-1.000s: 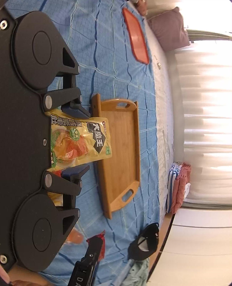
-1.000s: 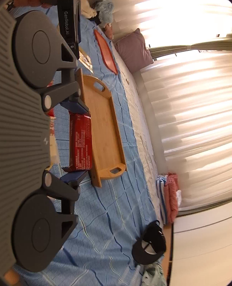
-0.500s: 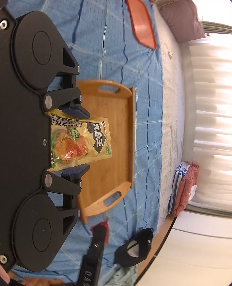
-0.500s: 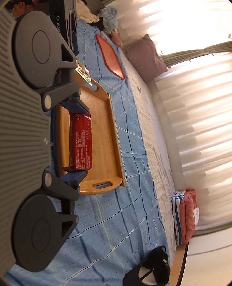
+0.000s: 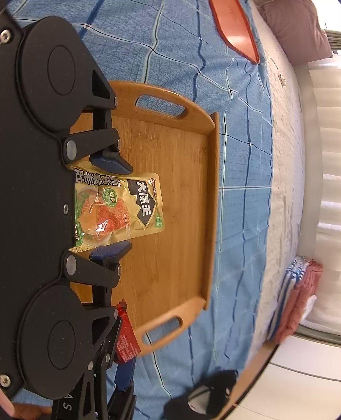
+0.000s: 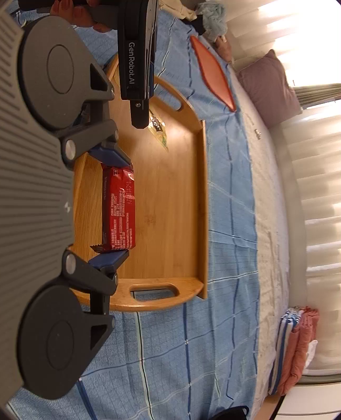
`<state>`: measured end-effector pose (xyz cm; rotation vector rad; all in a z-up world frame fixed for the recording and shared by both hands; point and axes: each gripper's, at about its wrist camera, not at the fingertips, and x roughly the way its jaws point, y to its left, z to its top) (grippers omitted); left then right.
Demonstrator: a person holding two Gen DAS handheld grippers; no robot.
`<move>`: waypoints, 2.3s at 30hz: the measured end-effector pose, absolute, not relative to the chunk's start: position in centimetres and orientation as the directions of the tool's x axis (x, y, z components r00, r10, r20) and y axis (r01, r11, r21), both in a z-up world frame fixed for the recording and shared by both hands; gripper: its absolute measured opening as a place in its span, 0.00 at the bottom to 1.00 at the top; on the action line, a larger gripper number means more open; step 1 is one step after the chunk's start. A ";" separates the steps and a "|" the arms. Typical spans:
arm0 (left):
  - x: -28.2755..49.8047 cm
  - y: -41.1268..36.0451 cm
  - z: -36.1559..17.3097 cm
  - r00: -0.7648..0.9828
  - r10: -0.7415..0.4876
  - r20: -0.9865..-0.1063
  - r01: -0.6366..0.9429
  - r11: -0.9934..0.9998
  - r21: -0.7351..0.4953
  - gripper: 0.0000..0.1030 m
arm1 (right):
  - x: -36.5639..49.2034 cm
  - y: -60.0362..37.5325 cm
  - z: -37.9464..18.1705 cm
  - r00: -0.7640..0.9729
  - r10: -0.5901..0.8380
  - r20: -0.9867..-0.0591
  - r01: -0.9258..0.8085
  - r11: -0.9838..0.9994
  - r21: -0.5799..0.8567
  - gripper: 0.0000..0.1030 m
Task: Organize snacks
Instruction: 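Carry the yellow packet with the left tool while the right carries the red bar to the tray, then lower the yellow packet onto the tray and open the left tool while the right releases the red bar, then withdraw both tools from the tray back toward the snack pile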
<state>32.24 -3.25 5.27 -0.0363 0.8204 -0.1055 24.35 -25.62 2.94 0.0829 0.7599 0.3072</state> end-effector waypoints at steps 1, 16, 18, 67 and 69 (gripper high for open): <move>32.5 -3.4 4.9 0.680 -0.102 -0.726 0.082 0.995 -0.063 0.51 | 24.7 -25.6 2.5 0.676 0.300 -0.673 -0.236 0.953 0.188 0.67; 34.2 -4.7 2.9 0.692 -0.075 -0.718 0.084 0.996 -0.023 0.52 | 26.6 -25.1 0.2 0.652 0.285 -0.703 -0.220 0.958 0.184 0.68; 34.3 -4.6 2.7 0.695 -0.078 -0.715 0.081 0.996 -0.030 0.52 | 26.7 -25.1 0.0 0.653 0.283 -0.702 -0.218 0.959 0.183 0.68; 20.3 -1.9 8.7 0.772 -0.124 -0.624 0.183 0.983 0.031 0.91 | 17.2 -25.4 5.9 0.701 0.286 -0.653 -0.232 0.958 0.171 0.89; 18.8 -1.8 8.7 0.777 -0.132 -0.615 0.184 0.983 0.020 0.91 | 16.0 -25.3 6.1 0.704 0.297 -0.645 -0.242 0.954 0.176 0.89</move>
